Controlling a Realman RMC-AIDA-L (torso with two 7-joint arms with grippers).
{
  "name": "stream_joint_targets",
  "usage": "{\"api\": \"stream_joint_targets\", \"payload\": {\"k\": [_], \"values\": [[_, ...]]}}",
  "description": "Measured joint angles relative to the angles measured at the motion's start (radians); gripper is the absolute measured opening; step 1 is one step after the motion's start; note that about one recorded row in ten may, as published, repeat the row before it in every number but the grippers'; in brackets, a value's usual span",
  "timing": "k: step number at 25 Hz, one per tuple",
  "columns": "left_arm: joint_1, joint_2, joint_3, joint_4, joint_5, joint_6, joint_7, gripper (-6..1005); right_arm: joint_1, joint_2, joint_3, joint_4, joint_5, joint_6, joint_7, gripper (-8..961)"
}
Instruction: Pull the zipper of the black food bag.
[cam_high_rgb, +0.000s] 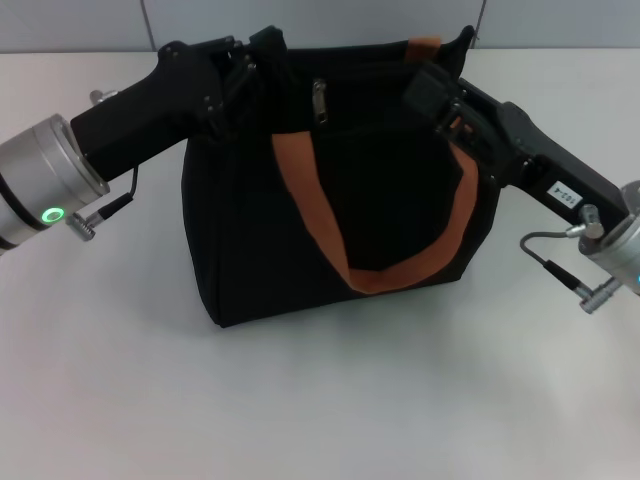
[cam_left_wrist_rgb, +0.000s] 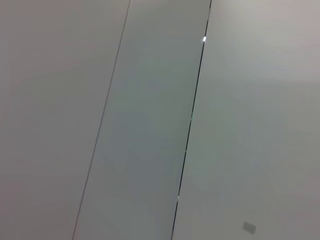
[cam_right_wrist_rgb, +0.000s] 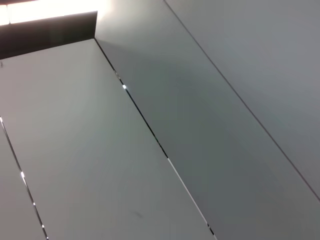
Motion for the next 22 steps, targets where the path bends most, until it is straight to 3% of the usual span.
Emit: {"api": "stream_joint_targets", "payload": {"k": [7,22], "values": [[-0.029,-0.001,0.001,-0.002,-0.002,0.002,-0.007,78,0.004,0.003,0.007,0.037,0.005,0.018,-0.086,367],[-0.054,-0.001,0.002,-0.015,-0.004,0.004,-0.001,90,0.043,0.002,0.012,0.069,0.006,0.129,-0.032,366]]}}
